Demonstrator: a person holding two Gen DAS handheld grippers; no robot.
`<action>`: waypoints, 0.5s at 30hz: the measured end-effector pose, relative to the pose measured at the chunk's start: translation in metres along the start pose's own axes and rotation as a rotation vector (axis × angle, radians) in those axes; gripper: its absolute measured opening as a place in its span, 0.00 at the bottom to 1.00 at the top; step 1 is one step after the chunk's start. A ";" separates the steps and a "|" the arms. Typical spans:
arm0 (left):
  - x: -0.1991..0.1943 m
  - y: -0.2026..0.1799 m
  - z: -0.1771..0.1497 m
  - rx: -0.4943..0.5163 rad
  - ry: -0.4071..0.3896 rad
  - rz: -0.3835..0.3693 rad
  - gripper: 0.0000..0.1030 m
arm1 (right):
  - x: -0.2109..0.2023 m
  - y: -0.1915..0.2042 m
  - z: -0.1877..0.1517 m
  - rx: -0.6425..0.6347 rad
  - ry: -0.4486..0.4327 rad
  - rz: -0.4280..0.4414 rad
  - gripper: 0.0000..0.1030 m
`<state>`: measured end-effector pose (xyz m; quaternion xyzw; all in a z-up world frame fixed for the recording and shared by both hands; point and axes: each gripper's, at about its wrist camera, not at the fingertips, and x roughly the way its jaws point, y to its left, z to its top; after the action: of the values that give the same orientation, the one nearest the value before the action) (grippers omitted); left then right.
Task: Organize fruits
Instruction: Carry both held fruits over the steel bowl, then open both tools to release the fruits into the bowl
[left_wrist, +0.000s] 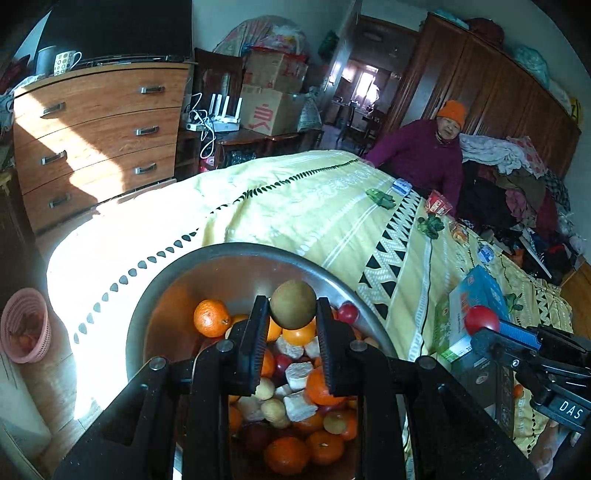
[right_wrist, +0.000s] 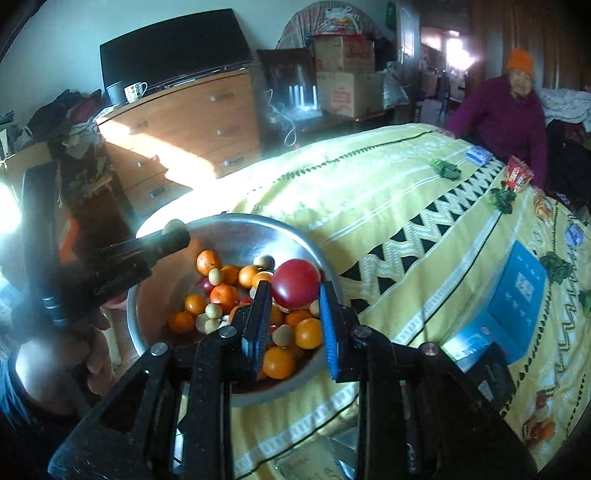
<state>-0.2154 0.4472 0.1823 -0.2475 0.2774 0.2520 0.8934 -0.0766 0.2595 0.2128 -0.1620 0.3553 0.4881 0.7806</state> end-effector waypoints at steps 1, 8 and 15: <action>0.002 0.002 -0.003 0.001 0.007 0.004 0.24 | 0.009 0.002 0.000 0.005 0.021 0.026 0.25; 0.020 0.017 -0.013 -0.007 0.056 0.020 0.24 | 0.045 0.010 -0.006 0.026 0.108 0.102 0.26; 0.014 0.020 -0.011 -0.022 0.043 0.045 0.71 | 0.054 0.010 0.000 0.072 0.120 0.122 0.28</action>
<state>-0.2210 0.4603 0.1599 -0.2563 0.2991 0.2700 0.8786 -0.0710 0.2990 0.1753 -0.1410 0.4279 0.5112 0.7319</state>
